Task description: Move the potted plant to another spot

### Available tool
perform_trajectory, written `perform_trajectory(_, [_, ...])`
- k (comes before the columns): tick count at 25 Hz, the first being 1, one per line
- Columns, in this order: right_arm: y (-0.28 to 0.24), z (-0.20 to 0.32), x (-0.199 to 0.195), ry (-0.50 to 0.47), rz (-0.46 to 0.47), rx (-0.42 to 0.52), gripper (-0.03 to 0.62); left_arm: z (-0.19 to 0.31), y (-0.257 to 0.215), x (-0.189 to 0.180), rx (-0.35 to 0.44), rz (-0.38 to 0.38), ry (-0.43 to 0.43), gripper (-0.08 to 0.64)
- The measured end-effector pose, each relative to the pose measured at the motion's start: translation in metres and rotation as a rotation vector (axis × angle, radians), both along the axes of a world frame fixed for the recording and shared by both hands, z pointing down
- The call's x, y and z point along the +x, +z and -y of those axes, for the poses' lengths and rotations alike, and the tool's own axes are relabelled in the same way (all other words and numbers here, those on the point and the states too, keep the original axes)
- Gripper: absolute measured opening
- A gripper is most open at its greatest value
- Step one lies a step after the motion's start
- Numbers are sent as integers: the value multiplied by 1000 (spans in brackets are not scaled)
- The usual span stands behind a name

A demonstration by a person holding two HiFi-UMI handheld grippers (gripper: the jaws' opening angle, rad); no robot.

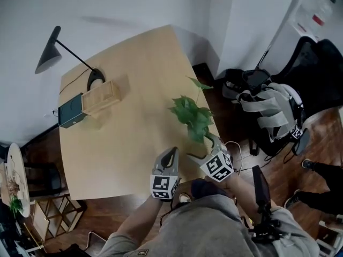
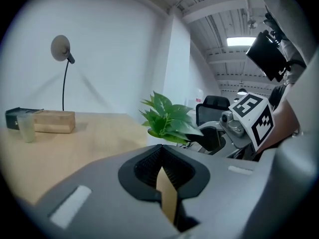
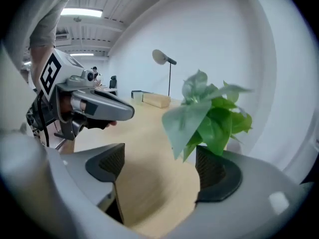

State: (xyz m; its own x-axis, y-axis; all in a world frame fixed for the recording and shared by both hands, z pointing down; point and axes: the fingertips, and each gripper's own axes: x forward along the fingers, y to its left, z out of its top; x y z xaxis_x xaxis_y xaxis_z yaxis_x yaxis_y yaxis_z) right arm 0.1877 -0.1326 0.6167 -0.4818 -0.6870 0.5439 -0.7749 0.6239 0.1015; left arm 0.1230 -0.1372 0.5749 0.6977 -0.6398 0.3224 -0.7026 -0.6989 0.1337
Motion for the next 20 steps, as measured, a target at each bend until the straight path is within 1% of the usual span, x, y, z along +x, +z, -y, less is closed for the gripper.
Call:
perform_trajectory(1, [-10, -6, -7, -2, 0, 20, 442, -8, -7, -5, 8, -15, -2, -6])
perform_trajectory(2, [-20, -13, -14, -3, 1, 43, 408, -15, -15, -11, 20, -29, -5, -6])
perform_trajectory(4, [-41, -27, -29, -8, 5, 93, 318, -31, -31, -24, 49, -54, -13, -6])
perform_trajectory(7, [-74, -51, -54, -18, 5, 165, 204, -54, -53, -45, 92, -88, -28, -6])
perform_trajectory(8, [-83, -60, -62, -19, 5, 184, 147, -62, -60, -53, 101, -97, -33, -6])
perform_trajectory(9, [-92, -69, -70, -19, 5, 199, 108, -69, -65, -60, 108, -106, -37, -6])
perform_trajectory(12, [-111, -94, -89, -21, 11, 226, 27, -89, -79, -78, 123, -133, -42, -6])
perform_trajectory(13, [-115, -104, -93, -19, 11, 228, 9, -97, -81, -82, 125, -139, -42, -6])
perform_trajectory(16, [-119, -134, -100, 1, 11, 223, 6, -123, -82, -93, 118, -148, -38, -6])
perform_trajectory(20, [-115, -166, -110, 13, 58, 190, 6, -152, -74, -109, 90, -133, -49, -6])
